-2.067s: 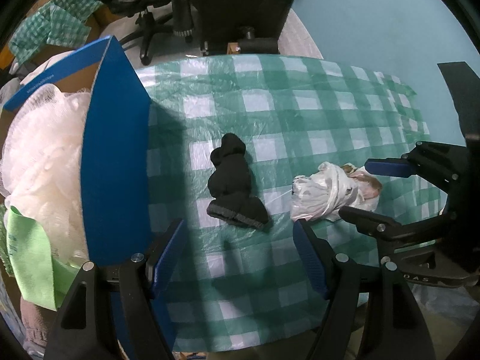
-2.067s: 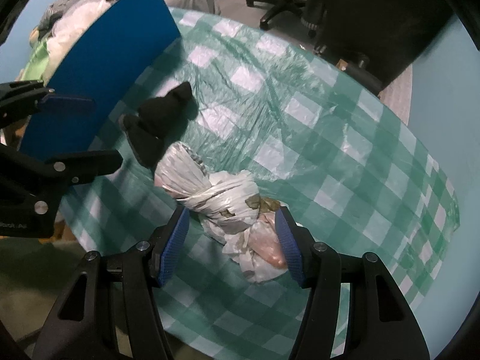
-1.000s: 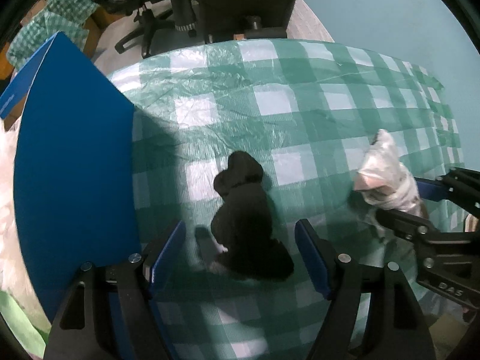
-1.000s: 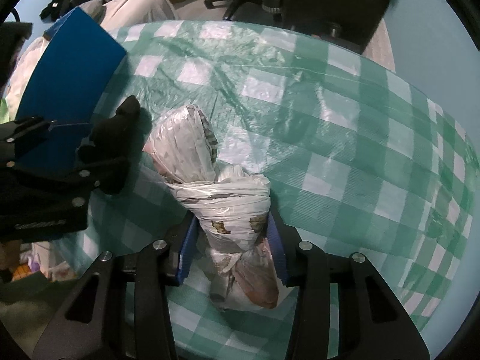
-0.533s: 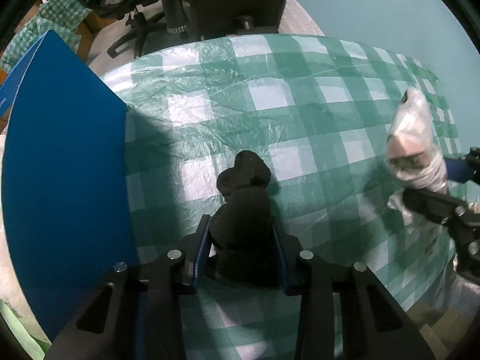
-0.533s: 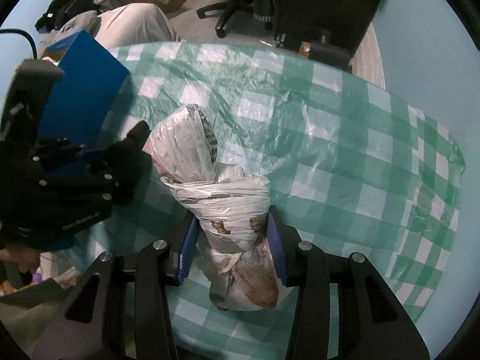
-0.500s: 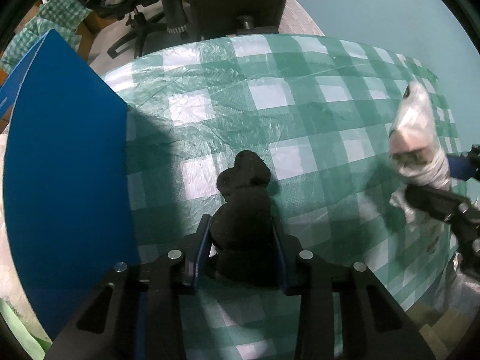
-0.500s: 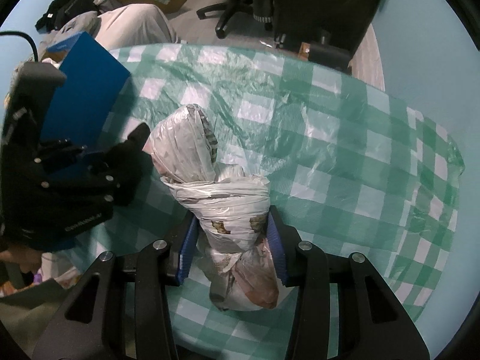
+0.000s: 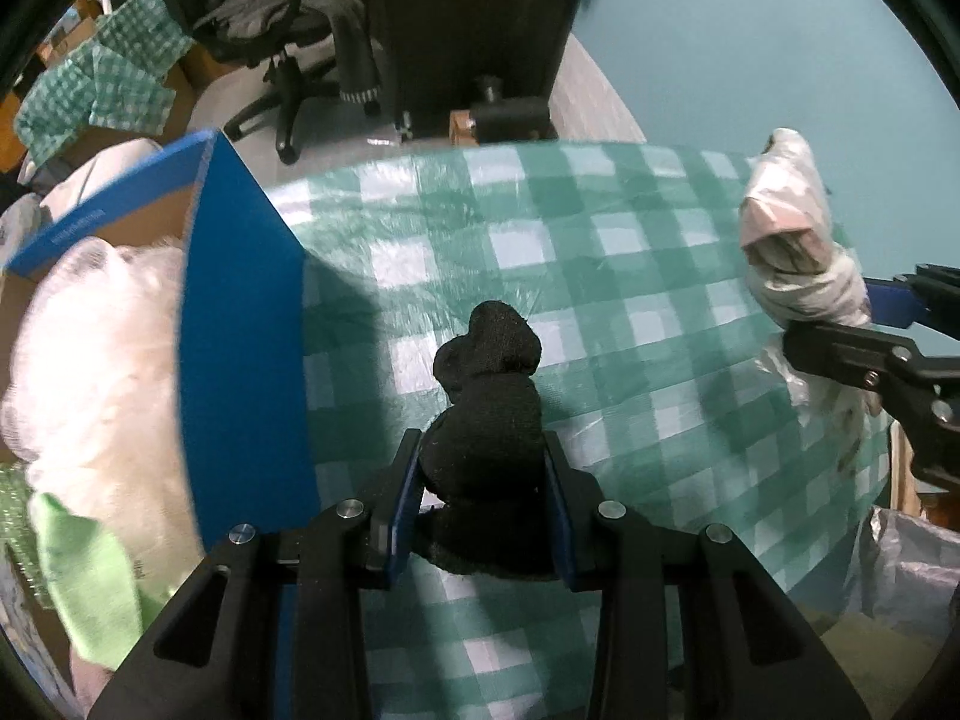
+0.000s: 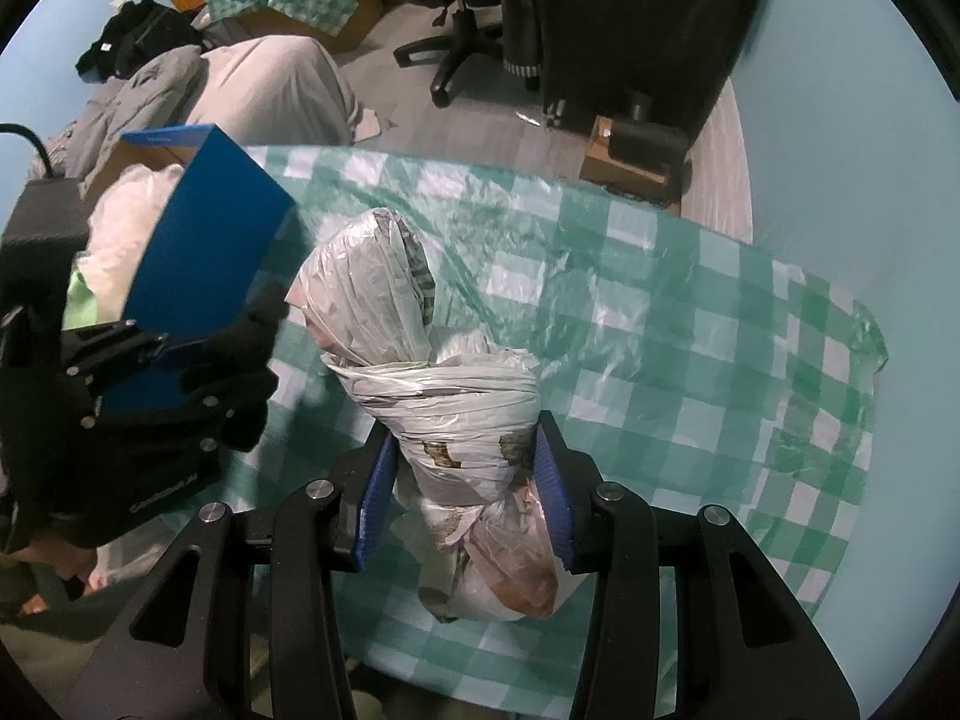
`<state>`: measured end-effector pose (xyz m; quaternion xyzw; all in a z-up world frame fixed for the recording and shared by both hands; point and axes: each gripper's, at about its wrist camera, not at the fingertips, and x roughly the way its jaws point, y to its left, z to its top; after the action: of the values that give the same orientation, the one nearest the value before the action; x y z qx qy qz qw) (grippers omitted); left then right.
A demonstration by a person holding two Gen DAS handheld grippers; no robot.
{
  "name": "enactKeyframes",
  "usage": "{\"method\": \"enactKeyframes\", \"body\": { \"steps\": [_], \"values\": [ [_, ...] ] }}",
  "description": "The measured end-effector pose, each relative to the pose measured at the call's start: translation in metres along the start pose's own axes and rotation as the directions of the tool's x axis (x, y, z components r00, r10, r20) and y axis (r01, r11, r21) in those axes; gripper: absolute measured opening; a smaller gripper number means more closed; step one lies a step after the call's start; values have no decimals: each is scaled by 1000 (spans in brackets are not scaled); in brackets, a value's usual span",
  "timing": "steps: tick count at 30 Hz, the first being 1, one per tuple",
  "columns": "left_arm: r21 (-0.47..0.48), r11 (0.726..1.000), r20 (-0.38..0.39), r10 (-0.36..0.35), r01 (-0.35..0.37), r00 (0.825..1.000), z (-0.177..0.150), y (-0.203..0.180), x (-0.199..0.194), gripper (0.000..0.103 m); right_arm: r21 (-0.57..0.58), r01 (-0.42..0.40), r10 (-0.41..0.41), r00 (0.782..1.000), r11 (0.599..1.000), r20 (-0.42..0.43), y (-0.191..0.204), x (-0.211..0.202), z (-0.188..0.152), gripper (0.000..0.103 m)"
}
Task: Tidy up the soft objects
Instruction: 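Lift the bag bundle and black glove and carry both over the box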
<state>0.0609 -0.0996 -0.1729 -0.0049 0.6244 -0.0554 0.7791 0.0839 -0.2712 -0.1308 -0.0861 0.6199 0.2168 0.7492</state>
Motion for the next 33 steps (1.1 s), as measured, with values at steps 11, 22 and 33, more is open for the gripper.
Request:
{"method": "enactKeyframes", "body": {
  "steps": [11, 22, 33],
  "values": [
    [-1, 1000, 78, -15, 15, 997, 6, 11, -53, 37, -8, -6, 6, 999, 1000, 33, 13, -26, 6, 43],
    [-29, 1000, 138, -6, 10, 990, 0, 21, -93, 37, -43, -6, 9, 998, 999, 59, 32, -46, 11, 43],
    [-109, 994, 166, 20, -2, 986, -19, 54, -118, 37, -100, -26, 34, 996, 995, 80, 62, -61, 24, 43]
  ]
}}
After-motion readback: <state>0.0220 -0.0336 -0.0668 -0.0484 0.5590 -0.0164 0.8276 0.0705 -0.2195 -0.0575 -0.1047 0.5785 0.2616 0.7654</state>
